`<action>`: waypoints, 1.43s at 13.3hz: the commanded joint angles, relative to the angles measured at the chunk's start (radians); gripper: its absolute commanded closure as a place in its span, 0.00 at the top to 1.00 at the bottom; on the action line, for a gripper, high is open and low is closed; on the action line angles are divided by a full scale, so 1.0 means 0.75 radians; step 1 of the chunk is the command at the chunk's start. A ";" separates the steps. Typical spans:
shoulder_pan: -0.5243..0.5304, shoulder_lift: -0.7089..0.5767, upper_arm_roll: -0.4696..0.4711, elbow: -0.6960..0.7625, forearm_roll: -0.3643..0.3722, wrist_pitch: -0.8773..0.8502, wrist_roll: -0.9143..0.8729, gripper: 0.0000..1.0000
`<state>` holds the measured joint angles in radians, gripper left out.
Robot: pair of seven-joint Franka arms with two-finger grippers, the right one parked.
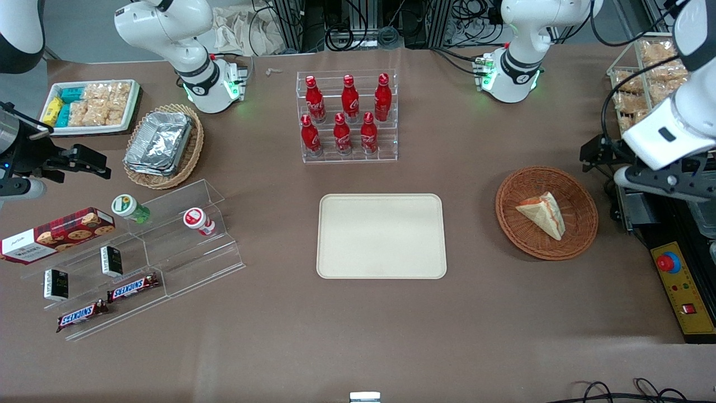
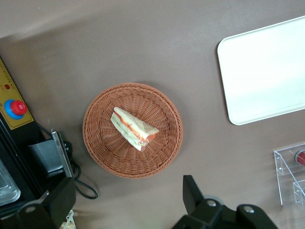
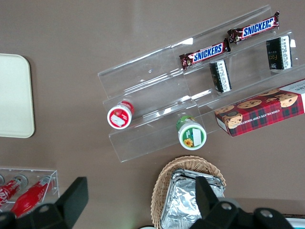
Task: Place sandwich from basket to tray
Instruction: 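Move the left gripper over the wrapped sandwich in the wicker basket, then lower the left gripper and close it on the sandwich's upright edge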
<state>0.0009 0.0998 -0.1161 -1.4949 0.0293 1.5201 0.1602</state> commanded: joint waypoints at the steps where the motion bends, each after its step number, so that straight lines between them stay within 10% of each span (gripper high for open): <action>1: -0.022 0.045 0.026 0.075 0.004 -0.027 0.011 1.00; 5: -0.016 0.051 0.026 0.054 0.002 -0.041 -0.176 1.00; 14: 0.009 -0.258 0.024 -0.869 -0.015 0.746 -1.194 1.00; 19: 0.029 -0.182 0.028 -1.015 -0.006 0.902 -1.373 1.00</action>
<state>0.0088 -0.0331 -0.0966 -2.2195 0.0254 2.1534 -0.8335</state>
